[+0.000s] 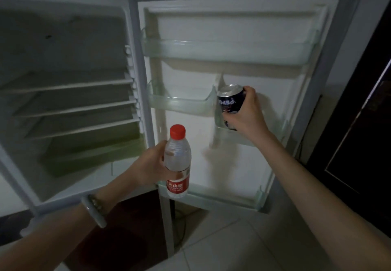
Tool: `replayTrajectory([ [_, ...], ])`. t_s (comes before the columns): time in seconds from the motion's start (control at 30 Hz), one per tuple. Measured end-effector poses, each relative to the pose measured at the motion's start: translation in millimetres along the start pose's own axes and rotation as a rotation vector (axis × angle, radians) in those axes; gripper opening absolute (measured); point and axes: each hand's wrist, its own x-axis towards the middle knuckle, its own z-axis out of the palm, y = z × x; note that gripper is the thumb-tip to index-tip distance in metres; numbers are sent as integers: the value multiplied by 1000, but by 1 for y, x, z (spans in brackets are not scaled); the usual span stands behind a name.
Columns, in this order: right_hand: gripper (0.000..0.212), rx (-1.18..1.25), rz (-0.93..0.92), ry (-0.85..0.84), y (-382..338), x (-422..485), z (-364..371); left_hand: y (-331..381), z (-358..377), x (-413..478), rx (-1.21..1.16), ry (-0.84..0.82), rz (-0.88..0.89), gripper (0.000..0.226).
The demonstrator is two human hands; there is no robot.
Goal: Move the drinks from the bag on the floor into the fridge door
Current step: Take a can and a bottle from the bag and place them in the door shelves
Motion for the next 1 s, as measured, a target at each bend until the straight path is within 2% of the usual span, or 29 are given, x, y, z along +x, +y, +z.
replayTrajectory([
  [0.23,70,-2,175,-29,22,9,23,-32,6,17,-45,-16,-74,82],
  [0.37,73,-11,224,-46,25,12,24,-58,7,41,-9,29,-121,82],
  [0.5,77,-60,234,-26,26,10,25,-88,10,66,-3,-6,-132,80],
  [0.63,94,-279,92,19,10,-1,19,-90,19,73,45,21,-143,71],
  [0.77,77,-417,-227,83,-16,-33,22,-102,29,81,16,23,-159,68],
  [0.93,72,-442,-347,-203,-12,-84,51,-116,40,89,-60,67,-186,61],
  [1.0,69,-442,-341,-333,2,-95,62,-122,44,90,-119,67,-201,54],
])
